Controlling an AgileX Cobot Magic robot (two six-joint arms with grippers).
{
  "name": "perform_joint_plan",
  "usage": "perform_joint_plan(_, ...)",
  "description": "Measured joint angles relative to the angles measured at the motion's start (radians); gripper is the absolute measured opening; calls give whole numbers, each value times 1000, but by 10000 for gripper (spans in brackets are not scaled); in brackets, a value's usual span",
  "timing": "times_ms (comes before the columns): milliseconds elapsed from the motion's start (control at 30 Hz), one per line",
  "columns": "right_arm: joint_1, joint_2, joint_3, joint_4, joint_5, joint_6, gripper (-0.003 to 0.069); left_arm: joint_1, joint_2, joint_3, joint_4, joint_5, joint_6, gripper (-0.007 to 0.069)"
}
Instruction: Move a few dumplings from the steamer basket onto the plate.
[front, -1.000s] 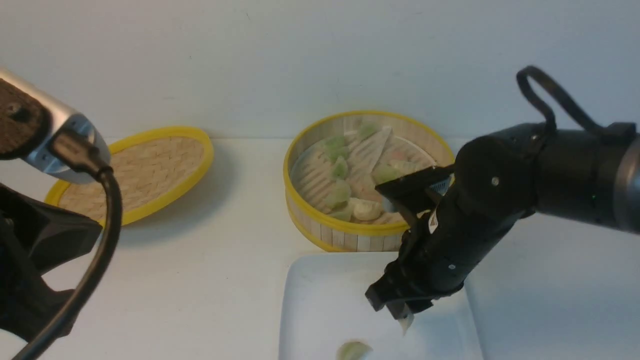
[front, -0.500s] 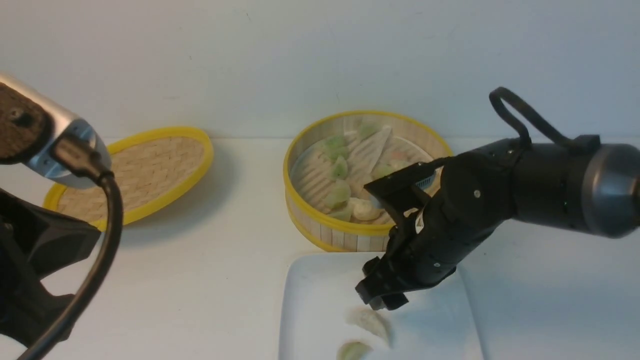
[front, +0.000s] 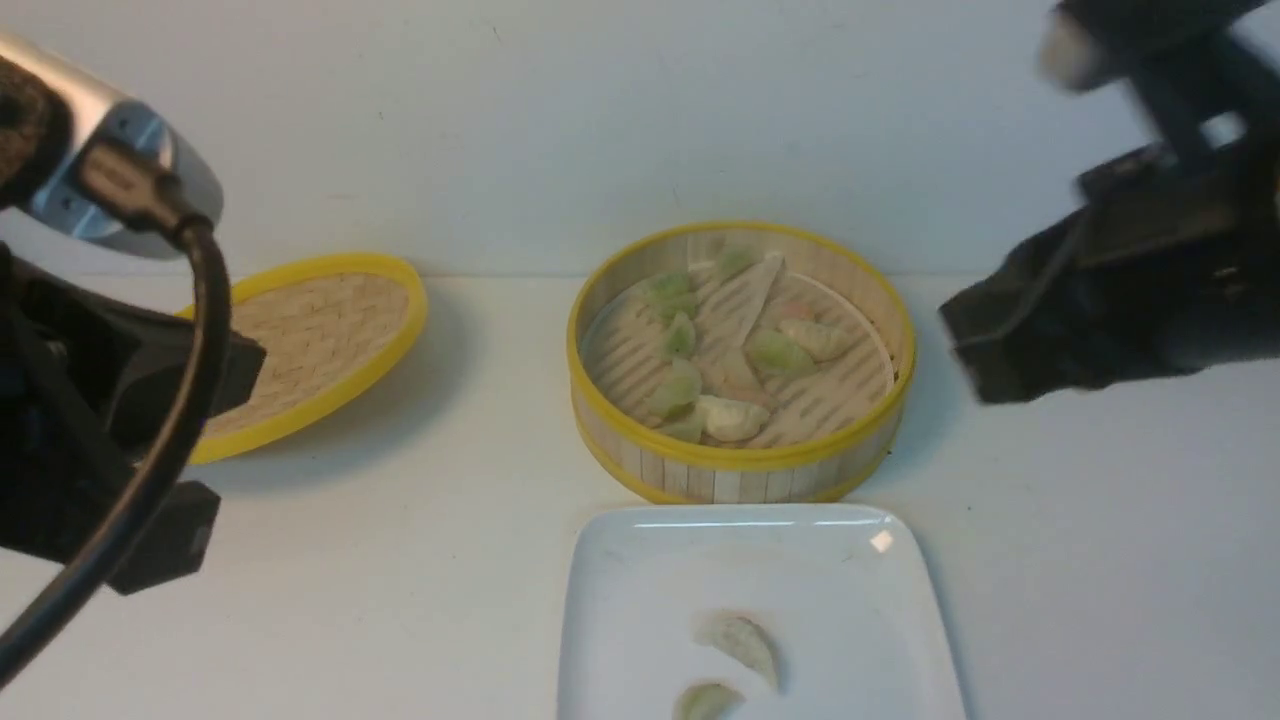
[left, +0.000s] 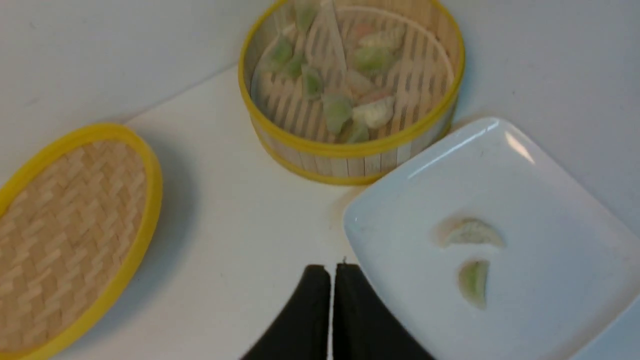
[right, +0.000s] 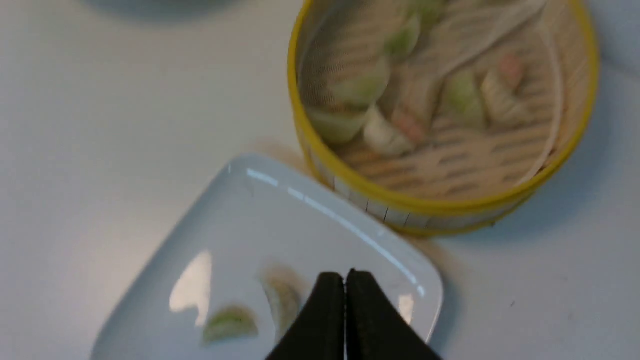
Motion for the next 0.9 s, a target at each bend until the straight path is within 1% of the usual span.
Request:
perform_joint_plan(167,0,-313,68,-18,-74,31,-15,0,3,0,0,-92,0,-6)
perform_joint_plan(267,0,-528,192,-30,-164,40,-14,0,18,0,0,-132,0,-6)
perform_joint_plan(333,0,-677,317,-52,-256,55,-14,0,43,0,0,-158,0,-6)
perform_joint_plan(400,0,-792,408,-80,-348,85,-14,0,70,0,0,-176,0,-6)
perform_joint_plan(500,0,-1000,560,-156,-475,170,-14,0,115,0,0,-204,0,-6)
perform_joint_plan(567,0,-1050,596,-180,-503,200,-14,0,133,0,0,-216,0,-6)
perform_joint_plan(600,0,-1109,653,-224,-549,252,-14,0,152,0,0,-231,0,-6)
perform_joint_plan(700,0,-1125,701,-269,-584,295,-14,-1,178,0,-7,-259,0,-6)
perform_joint_plan(900,0,-1125,728,-271,-598,331,-14,-1,160,2,-17,-228,0,-6)
